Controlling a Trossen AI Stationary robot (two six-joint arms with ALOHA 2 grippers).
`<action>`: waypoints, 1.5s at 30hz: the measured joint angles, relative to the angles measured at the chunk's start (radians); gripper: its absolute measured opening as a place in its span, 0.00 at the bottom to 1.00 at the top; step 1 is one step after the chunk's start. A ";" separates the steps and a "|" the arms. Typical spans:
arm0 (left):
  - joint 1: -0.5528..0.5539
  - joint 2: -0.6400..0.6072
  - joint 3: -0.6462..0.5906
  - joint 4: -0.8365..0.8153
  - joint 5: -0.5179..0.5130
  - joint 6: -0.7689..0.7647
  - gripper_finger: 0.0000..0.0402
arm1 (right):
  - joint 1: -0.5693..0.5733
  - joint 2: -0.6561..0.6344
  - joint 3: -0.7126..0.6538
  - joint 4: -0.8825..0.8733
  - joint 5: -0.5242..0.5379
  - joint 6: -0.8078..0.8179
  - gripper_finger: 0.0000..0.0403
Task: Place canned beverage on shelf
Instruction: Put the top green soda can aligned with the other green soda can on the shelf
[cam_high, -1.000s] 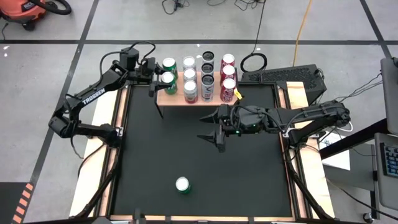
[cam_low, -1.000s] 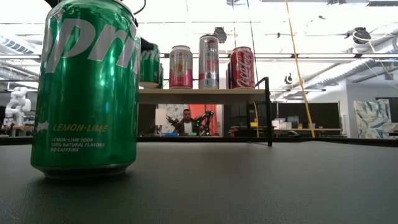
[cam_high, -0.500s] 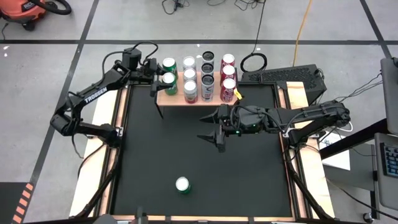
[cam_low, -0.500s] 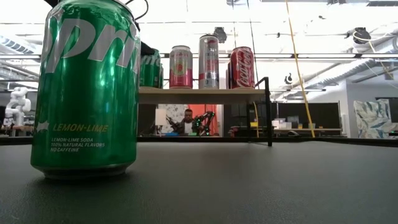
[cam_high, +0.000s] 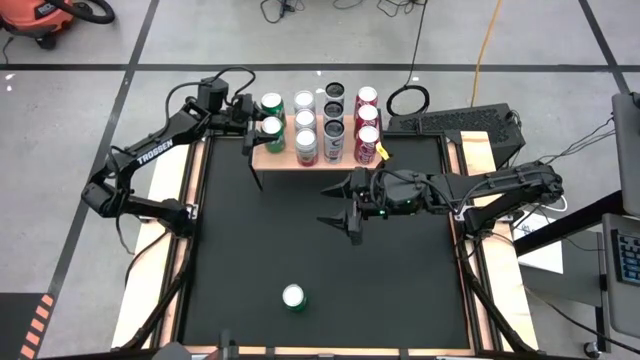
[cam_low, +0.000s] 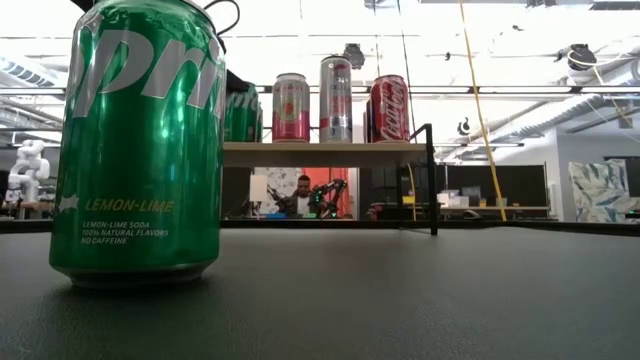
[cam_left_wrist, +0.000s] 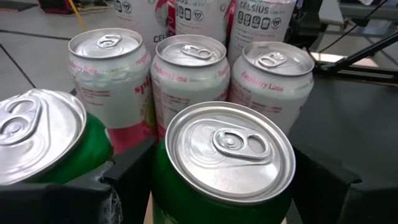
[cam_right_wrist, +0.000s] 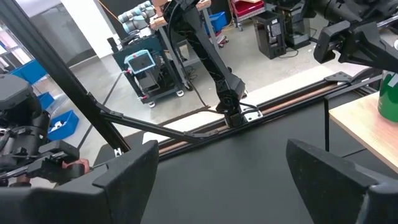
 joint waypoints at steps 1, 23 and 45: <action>0.000 0.000 0.000 -0.003 -0.008 0.007 0.73 | 0.000 0.000 0.000 0.000 0.000 0.000 0.82; 0.000 0.000 0.001 -0.025 -0.005 0.041 0.80 | 0.000 0.000 0.000 0.000 0.000 0.000 0.82; -0.001 -0.148 0.001 0.021 -0.015 -0.024 0.87 | 0.000 0.000 0.000 -0.004 -0.001 0.000 0.82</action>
